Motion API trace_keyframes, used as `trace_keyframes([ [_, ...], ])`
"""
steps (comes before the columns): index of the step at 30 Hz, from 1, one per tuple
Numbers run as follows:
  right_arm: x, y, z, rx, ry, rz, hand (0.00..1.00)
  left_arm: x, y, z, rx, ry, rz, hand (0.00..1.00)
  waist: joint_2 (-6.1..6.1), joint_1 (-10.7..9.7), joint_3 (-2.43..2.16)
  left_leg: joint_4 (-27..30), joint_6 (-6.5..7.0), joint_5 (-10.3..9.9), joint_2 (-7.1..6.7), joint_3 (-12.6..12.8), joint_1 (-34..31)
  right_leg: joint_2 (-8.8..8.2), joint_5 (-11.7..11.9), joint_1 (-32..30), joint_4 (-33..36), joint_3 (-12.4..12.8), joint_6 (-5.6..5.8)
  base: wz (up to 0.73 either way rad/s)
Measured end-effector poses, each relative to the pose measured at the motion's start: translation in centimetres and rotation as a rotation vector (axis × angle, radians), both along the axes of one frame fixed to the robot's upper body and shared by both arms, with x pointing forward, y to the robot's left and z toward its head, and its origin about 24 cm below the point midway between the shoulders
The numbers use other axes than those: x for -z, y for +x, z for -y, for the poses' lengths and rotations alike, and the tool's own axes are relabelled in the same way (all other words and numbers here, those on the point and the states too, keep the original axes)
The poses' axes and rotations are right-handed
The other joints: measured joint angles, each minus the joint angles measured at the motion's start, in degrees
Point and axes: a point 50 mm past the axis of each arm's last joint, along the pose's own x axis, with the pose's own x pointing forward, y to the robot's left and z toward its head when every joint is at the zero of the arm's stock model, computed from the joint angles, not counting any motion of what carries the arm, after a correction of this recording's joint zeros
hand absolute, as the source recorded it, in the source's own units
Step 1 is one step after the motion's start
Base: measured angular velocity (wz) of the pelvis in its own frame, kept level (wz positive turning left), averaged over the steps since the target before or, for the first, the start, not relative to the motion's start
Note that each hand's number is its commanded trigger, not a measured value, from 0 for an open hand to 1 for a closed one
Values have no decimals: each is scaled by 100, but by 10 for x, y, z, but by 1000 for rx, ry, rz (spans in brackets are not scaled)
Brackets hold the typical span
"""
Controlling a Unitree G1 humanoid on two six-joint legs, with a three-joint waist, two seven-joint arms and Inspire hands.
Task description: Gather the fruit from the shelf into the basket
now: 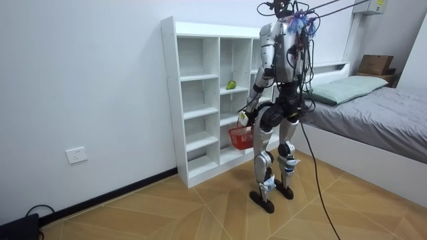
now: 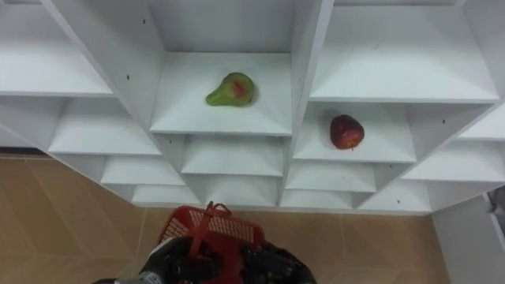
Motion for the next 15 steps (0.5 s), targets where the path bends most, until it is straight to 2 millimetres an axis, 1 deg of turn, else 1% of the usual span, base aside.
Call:
trace_keyframes([
  [4,-4,11,-1,-7,-3,27,100,-4,8,7,32,-8,24,100,-39,-8,25,64,0,14,1,42,-203,5,14,-201,30,19,-20,-3],
  [7,-5,14,-2,-14,-3,33,100,-8,11,15,74,-25,46,100,-55,-20,28,61,0,16,2,49,-219,5,14,-232,27,37,-20,0],
  [10,-4,13,-4,-39,-11,25,100,-13,15,20,99,-37,67,100,-69,-20,27,50,0,27,4,58,-203,0,14,-231,22,48,-20,-1],
  [15,0,8,-1,-32,-19,-2,100,-13,14,21,128,-41,65,100,-100,-34,24,28,4,30,12,115,-164,1,15,-230,14,113,-18,-5],
])
